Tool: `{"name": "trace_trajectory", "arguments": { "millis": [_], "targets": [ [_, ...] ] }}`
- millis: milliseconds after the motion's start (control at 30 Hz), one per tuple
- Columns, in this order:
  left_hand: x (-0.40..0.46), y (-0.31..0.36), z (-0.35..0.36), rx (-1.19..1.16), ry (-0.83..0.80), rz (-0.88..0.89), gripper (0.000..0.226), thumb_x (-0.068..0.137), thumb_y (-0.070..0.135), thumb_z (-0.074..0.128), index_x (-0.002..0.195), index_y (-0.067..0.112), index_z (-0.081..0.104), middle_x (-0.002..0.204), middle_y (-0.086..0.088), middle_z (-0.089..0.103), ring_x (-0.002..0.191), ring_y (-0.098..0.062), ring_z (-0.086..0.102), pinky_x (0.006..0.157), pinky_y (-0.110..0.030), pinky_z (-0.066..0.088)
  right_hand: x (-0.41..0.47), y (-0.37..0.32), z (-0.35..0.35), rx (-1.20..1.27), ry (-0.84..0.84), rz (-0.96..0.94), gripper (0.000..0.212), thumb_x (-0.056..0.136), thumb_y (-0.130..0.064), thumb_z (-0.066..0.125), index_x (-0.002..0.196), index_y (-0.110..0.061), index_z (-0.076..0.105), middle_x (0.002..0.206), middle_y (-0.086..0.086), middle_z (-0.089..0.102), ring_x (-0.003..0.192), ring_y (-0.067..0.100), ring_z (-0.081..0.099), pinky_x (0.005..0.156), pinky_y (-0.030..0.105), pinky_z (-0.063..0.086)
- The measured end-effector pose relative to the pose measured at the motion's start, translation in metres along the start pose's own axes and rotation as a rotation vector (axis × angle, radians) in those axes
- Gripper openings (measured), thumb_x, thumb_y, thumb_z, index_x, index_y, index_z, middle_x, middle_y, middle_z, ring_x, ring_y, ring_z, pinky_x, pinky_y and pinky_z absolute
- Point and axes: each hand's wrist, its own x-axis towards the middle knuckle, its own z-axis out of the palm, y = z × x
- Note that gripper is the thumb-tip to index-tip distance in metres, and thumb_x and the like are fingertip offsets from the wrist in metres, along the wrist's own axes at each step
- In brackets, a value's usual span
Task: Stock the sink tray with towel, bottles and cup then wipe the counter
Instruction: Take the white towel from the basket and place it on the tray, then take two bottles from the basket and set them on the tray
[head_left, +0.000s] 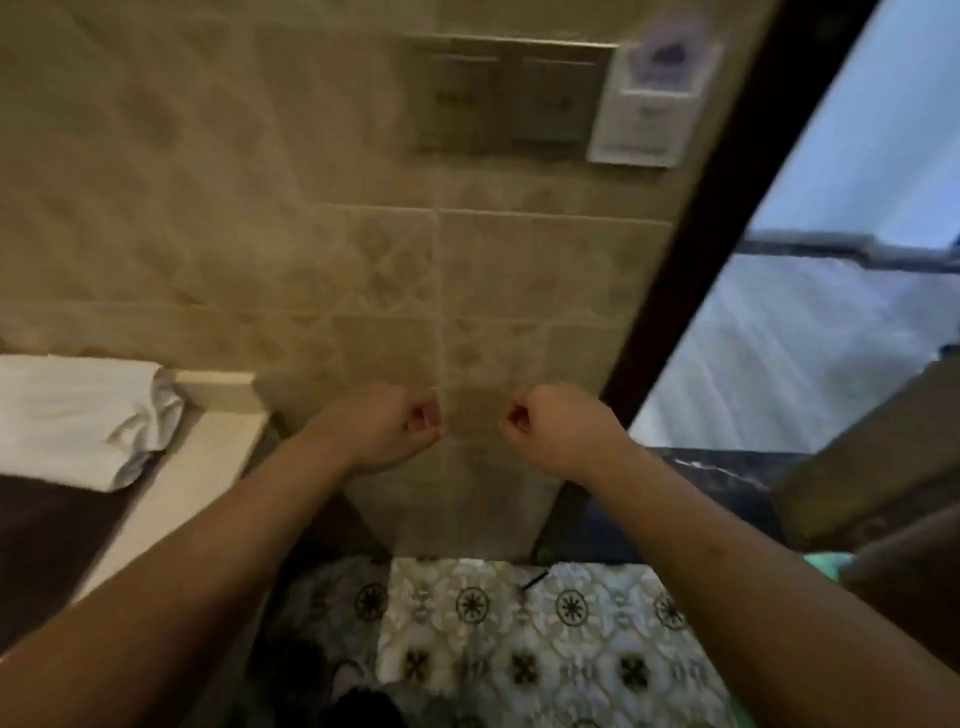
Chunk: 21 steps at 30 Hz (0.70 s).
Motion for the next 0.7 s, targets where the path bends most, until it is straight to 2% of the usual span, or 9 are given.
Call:
{"name": "trace_trajectory", "arguments": {
  "millis": [67, 167, 267, 367, 467, 533, 700],
  "targets": [
    [0.010, 0.066, 0.020, 0.052, -0.009, 0.121, 0.012, 0.089, 0.039, 0.067, 0.089, 0.027, 0.066, 0.079, 0.011, 0.065, 0.077, -0.015, 0.064, 0.066, -0.030, 0.048, -0.060, 0.048, -0.013, -0.001, 0.076, 0.096, 0.020, 0.096, -0.040, 0.054, 0.090, -0.023, 0.063, 0.085, -0.001, 0.066, 0.076, 0.021, 0.062, 0.063, 0.031, 0.044],
    [0.022, 0.160, 0.050, 0.118, -0.061, 0.281, 0.012, 0.088, 0.038, 0.067, 0.091, 0.027, 0.068, 0.081, 0.011, 0.064, 0.080, -0.015, 0.064, 0.067, -0.029, 0.047, -0.147, 0.111, -0.028, 0.003, 0.138, 0.253, 0.021, 0.094, -0.038, 0.055, 0.097, -0.021, 0.066, 0.093, 0.003, 0.068, 0.083, 0.025, 0.063, 0.069, 0.034, 0.049],
    [0.033, 0.248, 0.082, 0.190, -0.114, 0.425, 0.015, 0.088, 0.041, 0.065, 0.096, 0.028, 0.068, 0.090, 0.008, 0.070, 0.085, -0.017, 0.065, 0.072, -0.032, 0.051, -0.225, 0.167, -0.035, 0.000, 0.183, 0.392, 0.013, 0.094, -0.037, 0.056, 0.090, -0.025, 0.061, 0.097, 0.003, 0.070, 0.088, 0.026, 0.065, 0.068, 0.031, 0.041],
    [0.044, 0.329, 0.112, 0.263, -0.174, 0.557, 0.020, 0.090, 0.045, 0.058, 0.100, 0.029, 0.066, 0.094, 0.010, 0.070, 0.087, -0.016, 0.065, 0.070, -0.029, 0.047, -0.296, 0.211, -0.040, 0.010, 0.243, 0.528, 0.012, 0.093, -0.036, 0.057, 0.090, -0.025, 0.060, 0.097, 0.003, 0.070, 0.085, 0.026, 0.064, 0.067, 0.031, 0.039],
    [0.052, 0.401, 0.138, 0.298, -0.206, 0.681, 0.019, 0.090, 0.044, 0.055, 0.100, 0.031, 0.065, 0.095, 0.007, 0.070, 0.085, -0.016, 0.063, 0.076, -0.033, 0.053, -0.359, 0.248, -0.043, 0.017, 0.289, 0.679, 0.014, 0.091, -0.039, 0.058, 0.091, -0.026, 0.060, 0.096, 0.001, 0.068, 0.080, 0.023, 0.059, 0.066, 0.032, 0.042],
    [0.058, 0.445, 0.153, 0.321, -0.196, 0.763, 0.019, 0.089, 0.043, 0.056, 0.099, 0.030, 0.065, 0.094, 0.005, 0.070, 0.084, -0.017, 0.063, 0.075, -0.034, 0.054, -0.392, 0.272, -0.045, 0.019, 0.295, 0.761, 0.015, 0.090, -0.041, 0.057, 0.088, -0.026, 0.059, 0.095, 0.000, 0.069, 0.083, 0.025, 0.063, 0.066, 0.033, 0.045],
    [0.082, 0.544, 0.193, 0.392, -0.226, 0.962, 0.019, 0.089, 0.041, 0.058, 0.099, 0.027, 0.065, 0.092, 0.002, 0.070, 0.078, -0.017, 0.060, 0.067, -0.029, 0.044, -0.450, 0.332, -0.048, 0.021, 0.275, 0.906, 0.017, 0.089, -0.045, 0.057, 0.086, -0.028, 0.060, 0.091, -0.003, 0.066, 0.085, 0.023, 0.063, 0.067, 0.037, 0.052]
  ]
}}
